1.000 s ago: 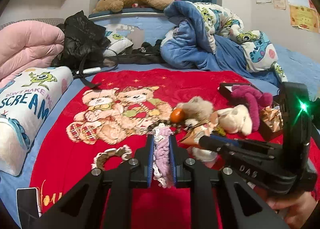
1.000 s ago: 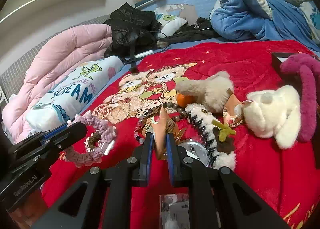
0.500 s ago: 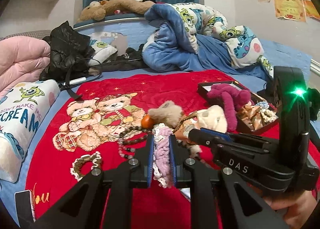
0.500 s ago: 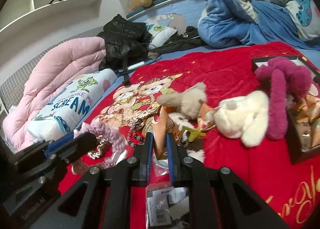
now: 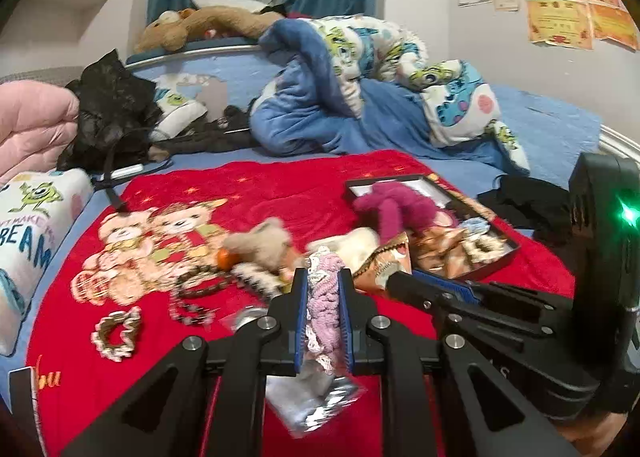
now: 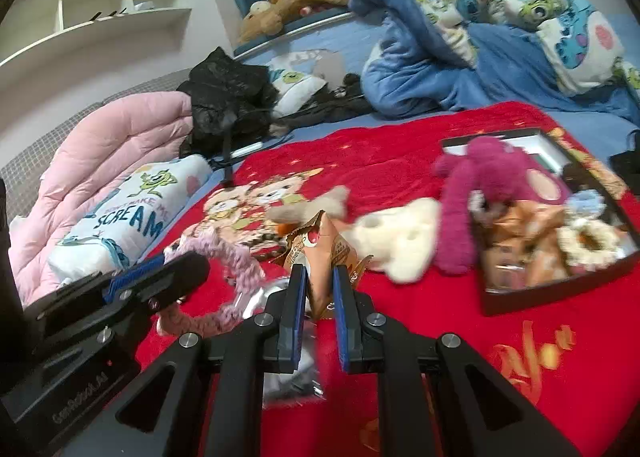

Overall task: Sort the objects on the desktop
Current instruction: 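Lift and carry the pink scrunchie with the left gripper toward the box while the right carries the pyramid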

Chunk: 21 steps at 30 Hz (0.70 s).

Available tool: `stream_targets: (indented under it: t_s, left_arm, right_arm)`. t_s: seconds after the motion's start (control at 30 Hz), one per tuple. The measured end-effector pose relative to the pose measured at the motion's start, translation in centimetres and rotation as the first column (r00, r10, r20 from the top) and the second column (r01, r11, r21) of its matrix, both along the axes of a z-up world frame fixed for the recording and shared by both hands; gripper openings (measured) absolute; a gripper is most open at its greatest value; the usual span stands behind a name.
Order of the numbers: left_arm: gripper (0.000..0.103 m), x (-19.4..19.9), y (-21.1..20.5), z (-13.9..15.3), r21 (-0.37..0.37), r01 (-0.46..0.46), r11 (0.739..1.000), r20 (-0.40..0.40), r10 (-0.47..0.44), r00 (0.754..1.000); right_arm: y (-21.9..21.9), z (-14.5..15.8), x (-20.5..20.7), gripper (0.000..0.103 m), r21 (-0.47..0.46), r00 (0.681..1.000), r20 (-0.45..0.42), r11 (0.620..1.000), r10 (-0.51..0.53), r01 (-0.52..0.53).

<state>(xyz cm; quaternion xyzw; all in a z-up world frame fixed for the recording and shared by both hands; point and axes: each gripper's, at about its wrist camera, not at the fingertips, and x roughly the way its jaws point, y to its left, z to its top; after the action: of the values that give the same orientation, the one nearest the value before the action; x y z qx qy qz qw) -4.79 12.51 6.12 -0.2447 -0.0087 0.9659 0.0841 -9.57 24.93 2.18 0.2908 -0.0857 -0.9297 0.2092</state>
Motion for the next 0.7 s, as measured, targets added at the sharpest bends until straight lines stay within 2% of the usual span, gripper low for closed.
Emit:
stream_targets:
  t_s: [0.13, 0.37, 0.57, 0.7]
  left_arm:
    - [0.015, 0.2, 3.3, 0.1, 0.001, 0.046, 0.999, 0.004, -0.046, 0.999]
    - [0.015, 1.1, 8.3, 0.4, 0.031, 0.104, 0.994, 0.021, -0.105, 0.994]
    - [0.015, 2.8, 11.7, 0.4, 0.051, 0.148, 0.988, -0.003, -0.148, 0.989]
    - [0.015, 2.4, 13.2, 0.0, 0.095, 0.187, 0.978, 0.032, -0.191, 0.981]
  right_arm:
    - [3.8, 0.5, 1.4, 0.013, 0.016, 0.998, -0.009, 0.997, -0.070, 0.070]
    - [11.2, 1.4, 4.4, 0.013, -0.028, 0.984, -0.012, 0.984, -0.179, 0.179]
    - [15.0, 2.3, 6.9, 0.013, -0.054, 0.971, -0.023, 0.970, -0.239, 0.238]
    - [17.2, 2.8, 7.6, 0.013, -0.085, 0.962, -0.028, 0.960, -0.271, 0.267]
